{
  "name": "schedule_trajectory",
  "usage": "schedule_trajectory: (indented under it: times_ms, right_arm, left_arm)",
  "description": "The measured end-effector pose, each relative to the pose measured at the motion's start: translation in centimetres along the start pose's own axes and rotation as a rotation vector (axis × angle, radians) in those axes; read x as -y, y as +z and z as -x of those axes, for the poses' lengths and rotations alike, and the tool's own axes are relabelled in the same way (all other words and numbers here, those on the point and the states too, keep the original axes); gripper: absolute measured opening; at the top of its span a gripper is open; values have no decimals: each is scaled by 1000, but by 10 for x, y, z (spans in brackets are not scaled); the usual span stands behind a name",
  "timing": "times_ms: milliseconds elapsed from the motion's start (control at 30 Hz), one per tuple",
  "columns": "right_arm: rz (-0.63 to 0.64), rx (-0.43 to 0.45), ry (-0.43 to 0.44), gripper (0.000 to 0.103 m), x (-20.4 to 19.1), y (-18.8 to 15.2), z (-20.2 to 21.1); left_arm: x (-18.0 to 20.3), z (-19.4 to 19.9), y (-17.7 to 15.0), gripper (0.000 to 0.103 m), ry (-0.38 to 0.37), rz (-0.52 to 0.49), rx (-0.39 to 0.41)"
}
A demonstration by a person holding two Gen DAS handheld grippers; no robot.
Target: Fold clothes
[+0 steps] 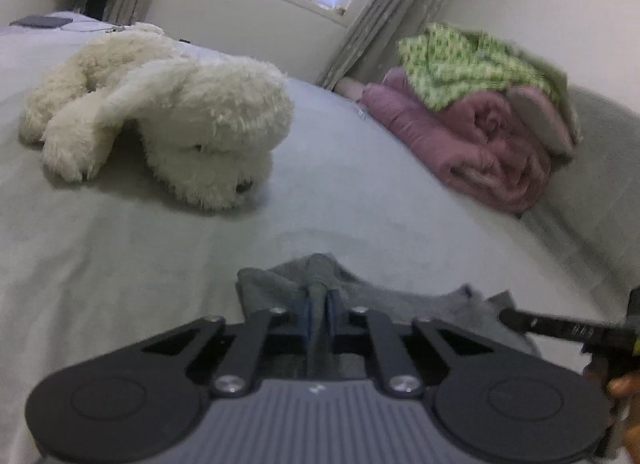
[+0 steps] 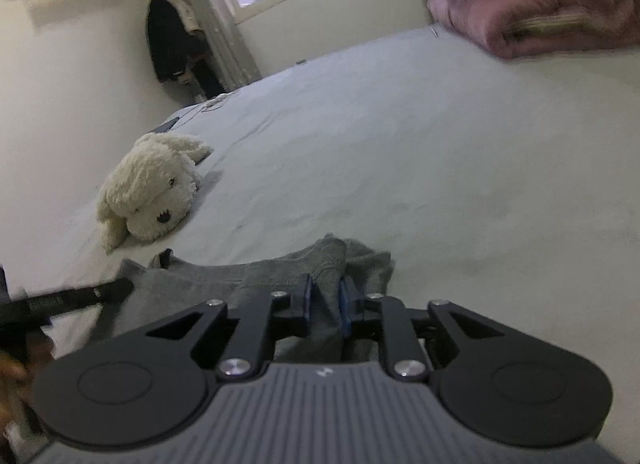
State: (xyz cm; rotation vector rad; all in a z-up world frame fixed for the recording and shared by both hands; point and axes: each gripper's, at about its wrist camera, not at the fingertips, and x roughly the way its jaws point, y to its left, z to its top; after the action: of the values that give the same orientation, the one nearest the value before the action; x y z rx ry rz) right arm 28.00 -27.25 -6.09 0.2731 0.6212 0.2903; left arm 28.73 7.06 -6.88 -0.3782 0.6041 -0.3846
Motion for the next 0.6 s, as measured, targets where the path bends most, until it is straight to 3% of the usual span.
schedule_trajectory:
  times_ms: [33, 233, 300, 433, 600]
  right_arm:
    - [34, 15, -1, 7, -4, 0, 3]
    - [106, 180, 41, 6, -22, 8, 29]
    - [84, 177, 9, 6, -20, 12, 27]
    - [127, -5, -146, 6, -19, 1, -13]
    - [59, 1, -191, 19, -19, -3, -11]
  left_arm:
    - [-2, 3, 1, 5, -15, 16, 15]
    - [-15, 23, 5, 4, -136, 123, 170]
    - [-17, 8, 3, 4, -90, 114, 119]
    - [-13, -14, -4, 5, 11, 70, 30]
    - [-4, -9, 1, 21, 110, 30, 25]
